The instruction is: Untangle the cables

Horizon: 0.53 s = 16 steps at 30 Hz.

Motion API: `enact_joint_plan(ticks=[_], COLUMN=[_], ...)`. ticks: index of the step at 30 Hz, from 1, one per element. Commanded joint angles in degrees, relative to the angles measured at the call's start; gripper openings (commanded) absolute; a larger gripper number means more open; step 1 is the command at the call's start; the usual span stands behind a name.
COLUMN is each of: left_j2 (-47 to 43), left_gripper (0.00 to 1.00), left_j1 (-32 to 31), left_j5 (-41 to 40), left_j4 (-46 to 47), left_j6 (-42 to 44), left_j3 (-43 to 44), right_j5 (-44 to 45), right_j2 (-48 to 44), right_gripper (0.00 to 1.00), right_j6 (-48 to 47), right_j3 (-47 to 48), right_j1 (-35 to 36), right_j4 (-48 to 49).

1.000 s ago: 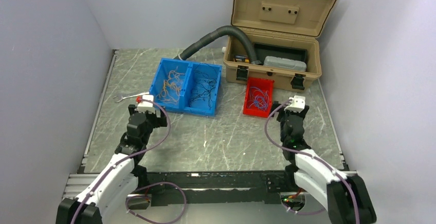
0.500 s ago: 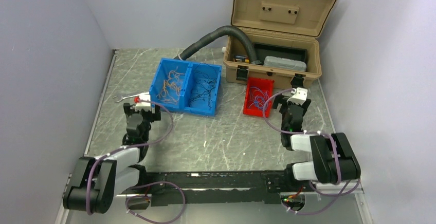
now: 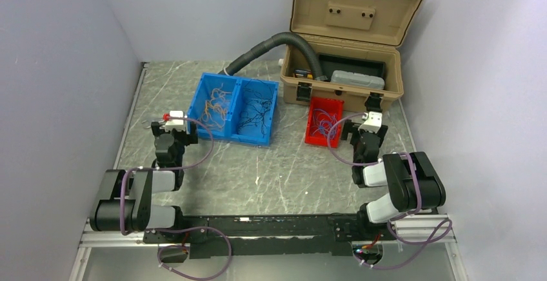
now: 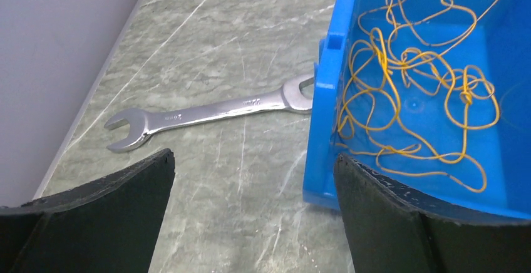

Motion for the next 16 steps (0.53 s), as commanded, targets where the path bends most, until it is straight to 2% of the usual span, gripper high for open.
enact_joint_plan(ticks=[1, 3, 5, 16], left_j2=[0.47, -0.85, 0.25, 0.21], left_gripper=[0.99, 0.99, 0.99, 0.99], left_j1=[0.25, 0.25, 0.25, 0.25], left_j5=[2.23, 2.89, 2.81, 3.4], left_j4=[3.78, -0.84, 2.56, 1.57], left_j6=[-0.64, -1.26, -0.64, -0.83], left_j3=[2.32, 3.06, 2.55, 2.8], right_j5=[-1.46, -1.43, -1.45, -1.54], right_j2=[-0.32, -0.56, -0.48, -0.39], right_gripper=[1.0, 1.0, 1.0, 1.0], right_j6=[0.08, 0.08, 0.08, 0.08], right_j3=[1.83, 1.85, 1.92, 1.84], right_j1=[-0.63, -0.69, -0.69, -0.71], right_j4=[2.81, 2.16, 2.48, 2.49])
